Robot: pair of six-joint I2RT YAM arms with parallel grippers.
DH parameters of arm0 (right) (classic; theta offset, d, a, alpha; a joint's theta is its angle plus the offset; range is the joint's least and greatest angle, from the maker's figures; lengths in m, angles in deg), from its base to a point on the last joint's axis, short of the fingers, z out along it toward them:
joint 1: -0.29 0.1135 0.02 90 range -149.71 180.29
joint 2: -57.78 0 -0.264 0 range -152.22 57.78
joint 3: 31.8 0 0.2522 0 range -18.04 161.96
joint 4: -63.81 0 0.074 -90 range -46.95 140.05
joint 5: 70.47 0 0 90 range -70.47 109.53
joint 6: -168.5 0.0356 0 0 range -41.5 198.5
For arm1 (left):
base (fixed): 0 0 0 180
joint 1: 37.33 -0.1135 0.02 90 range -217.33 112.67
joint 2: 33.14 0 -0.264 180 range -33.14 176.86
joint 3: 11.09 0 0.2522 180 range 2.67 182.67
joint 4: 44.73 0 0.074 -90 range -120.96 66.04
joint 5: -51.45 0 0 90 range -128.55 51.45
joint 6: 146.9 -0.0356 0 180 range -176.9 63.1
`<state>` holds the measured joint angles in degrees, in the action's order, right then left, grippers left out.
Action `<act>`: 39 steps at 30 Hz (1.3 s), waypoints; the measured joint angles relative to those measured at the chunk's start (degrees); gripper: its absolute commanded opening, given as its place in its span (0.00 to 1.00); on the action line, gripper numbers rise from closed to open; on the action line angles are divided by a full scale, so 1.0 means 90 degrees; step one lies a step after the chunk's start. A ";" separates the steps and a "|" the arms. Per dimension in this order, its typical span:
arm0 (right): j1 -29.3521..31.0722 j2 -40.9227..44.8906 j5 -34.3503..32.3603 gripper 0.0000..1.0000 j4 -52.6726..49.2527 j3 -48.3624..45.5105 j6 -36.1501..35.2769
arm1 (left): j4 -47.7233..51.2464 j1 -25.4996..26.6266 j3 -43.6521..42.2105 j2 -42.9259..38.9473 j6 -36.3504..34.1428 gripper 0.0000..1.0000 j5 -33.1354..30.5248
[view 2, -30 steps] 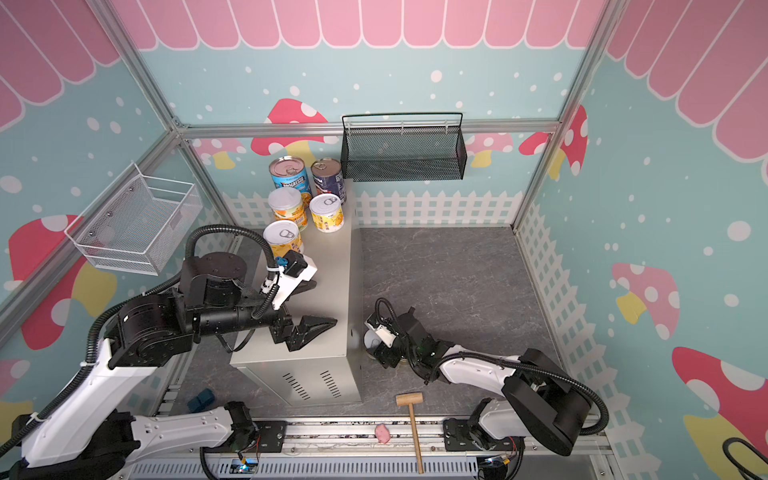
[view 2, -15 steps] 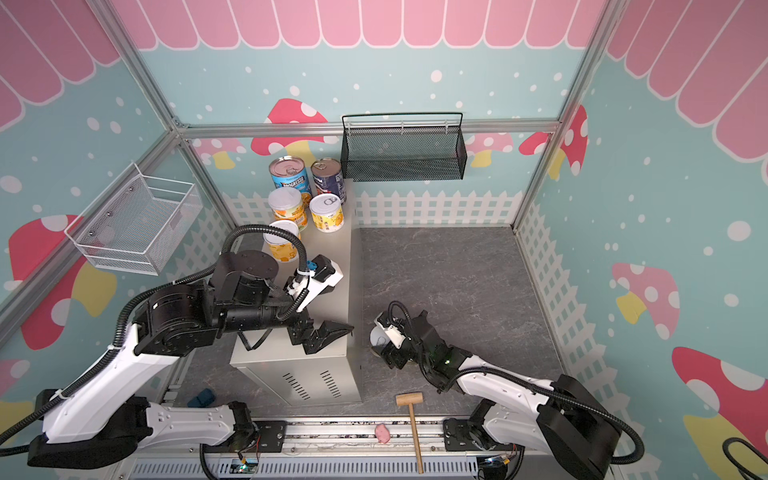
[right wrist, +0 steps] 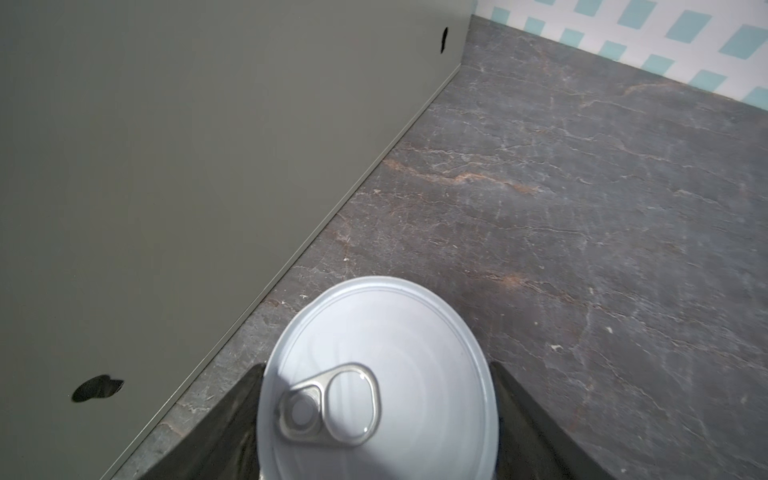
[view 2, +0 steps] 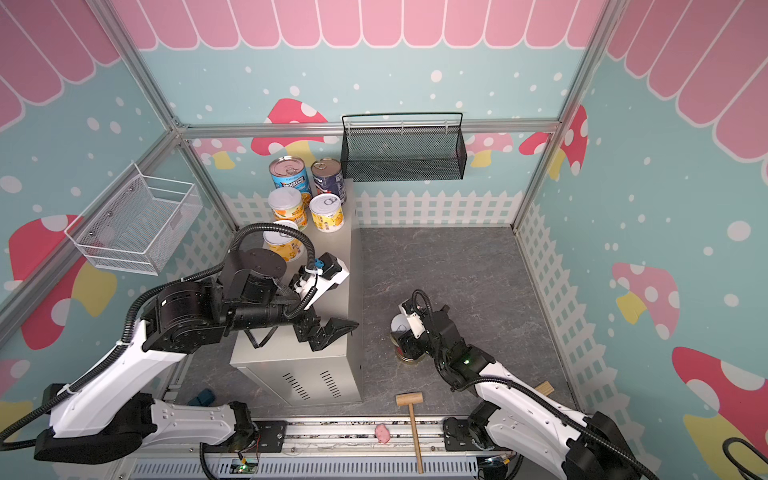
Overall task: Place and organize the canned foods onto the counter
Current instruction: 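Lift the yellow can with the right gripper up beside the cabinet, then carry the yellow can over the cabinet top toward the other cans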
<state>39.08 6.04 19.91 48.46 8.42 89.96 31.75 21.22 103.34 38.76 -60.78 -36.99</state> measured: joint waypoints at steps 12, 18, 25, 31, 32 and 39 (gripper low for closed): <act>-0.0104 0.0510 -0.0039 0.68 -0.1260 0.1481 -0.0092 | -0.0015 0.0000 -0.0027 -0.0109 -0.0049 1.00 -0.0634; -0.0107 0.0503 0.0155 0.68 -0.1984 0.2438 -0.0389 | -0.0046 0.0000 -0.0318 -0.0495 -0.0194 1.00 -0.0969; -0.0107 0.0206 0.0675 0.68 -0.2684 0.3538 -0.0799 | -0.0046 0.0000 -0.0673 -0.1025 -0.0386 1.00 -0.1294; -0.0107 -0.0221 0.1207 0.68 -0.3147 0.4401 -0.1200 | -0.0044 0.0000 -0.0945 -0.1559 -0.0459 1.00 -0.1562; -0.0107 -0.0287 0.1294 0.68 -0.3208 0.4522 -0.1251 | -0.0044 0.0000 -0.0996 -0.1647 -0.0464 1.00 -0.1622; -0.0107 -0.0733 0.2016 0.67 -0.3495 0.5326 -0.1610 | -0.0046 0.0000 -0.1275 -0.2101 -0.0478 1.00 -0.2127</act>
<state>38.11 -0.56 38.05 17.01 56.35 75.47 31.34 21.22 91.86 19.85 -65.09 -56.14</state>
